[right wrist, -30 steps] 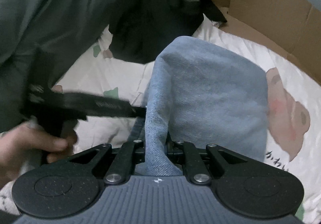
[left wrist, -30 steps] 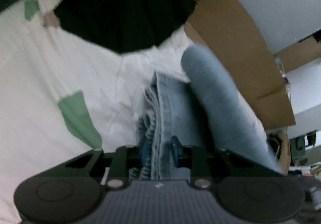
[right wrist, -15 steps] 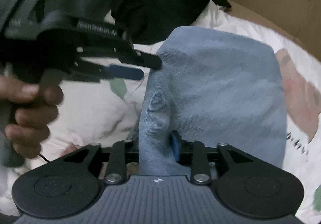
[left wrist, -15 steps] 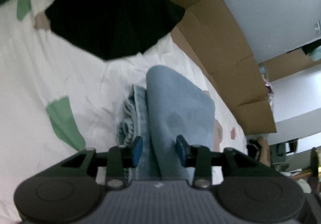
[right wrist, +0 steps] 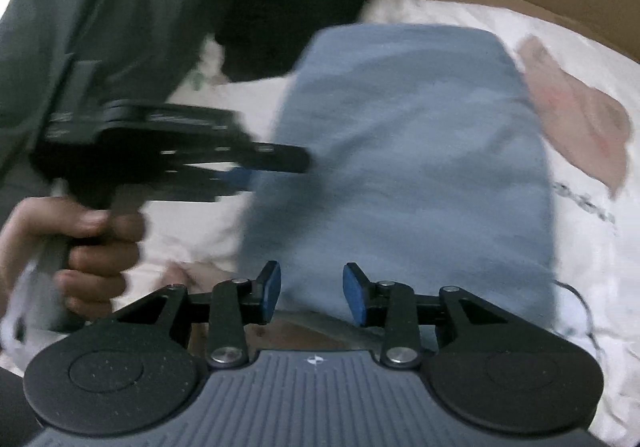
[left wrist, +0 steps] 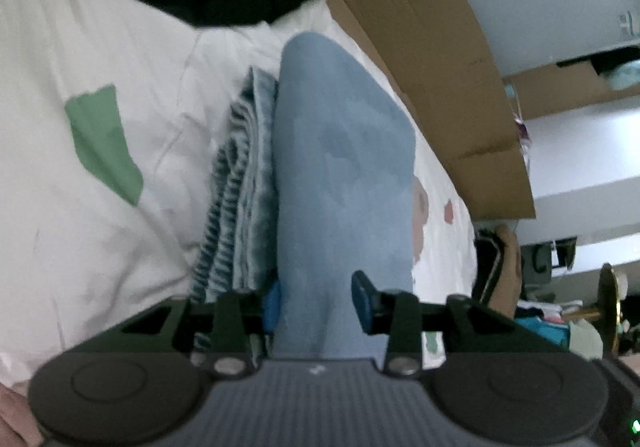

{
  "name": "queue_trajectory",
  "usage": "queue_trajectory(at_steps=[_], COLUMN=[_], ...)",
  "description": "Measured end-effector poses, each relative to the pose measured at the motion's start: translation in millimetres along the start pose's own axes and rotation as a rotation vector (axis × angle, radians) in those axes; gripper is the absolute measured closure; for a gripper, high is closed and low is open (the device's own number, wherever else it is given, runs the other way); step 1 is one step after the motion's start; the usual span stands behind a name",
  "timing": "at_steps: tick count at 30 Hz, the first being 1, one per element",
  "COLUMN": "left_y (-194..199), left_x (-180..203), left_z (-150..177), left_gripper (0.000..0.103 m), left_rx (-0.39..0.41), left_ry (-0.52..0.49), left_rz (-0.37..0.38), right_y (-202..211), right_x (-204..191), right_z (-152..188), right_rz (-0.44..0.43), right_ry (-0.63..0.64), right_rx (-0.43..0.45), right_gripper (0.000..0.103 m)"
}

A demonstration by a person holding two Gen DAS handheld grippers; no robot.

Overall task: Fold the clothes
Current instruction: 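Open the right tool and release the folded pants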

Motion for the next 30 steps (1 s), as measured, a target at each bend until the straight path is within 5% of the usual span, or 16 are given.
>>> queue_trajectory(at_steps=[2, 3, 4, 17, 30], left_y=[-1.3, -1.2, -0.4, 8.9, 17.0], left_x=[2.0, 3.8, 4.3, -2.3, 8.8], left_z=[2.8, 3.8, 3.9, -9.7, 0.9], left_gripper=[0.077, 0.094, 0.095, 0.096, 0.081], left_rx=[-0.001, 0.007, 0.009, 0.020, -0.024], left_ry=[-0.026, -0.050, -0.059, -0.093, -0.166], left_rz=[-0.017, -0.041, -0.046, -0.122, -0.164], right_y=[1.4, 2.7, 2.0, -12.2, -19.4], right_x=[16.2, 22.4, 28.7, 96.5, 104.7], right_z=[3.7, 5.7, 6.6, 9.2, 40.6], right_rz=[0.021, 0.022, 0.028, 0.170, 0.161], right_ry=[-0.058, -0.086, -0.101, -0.240, -0.299], right_rx=[-0.003, -0.003, 0.000, 0.062, -0.003], right_gripper=[0.061, 0.061, 0.061, 0.061, 0.060])
Point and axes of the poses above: each gripper's, at about its wrist camera, not at the fingertips, and y roughly against the way its jaws point, x to its right, z to its underside, the point moved 1 cm from there along -y, roughly the way its jaws point, and after that the axes turned 4 degrees about z, right-handed, at the moved point
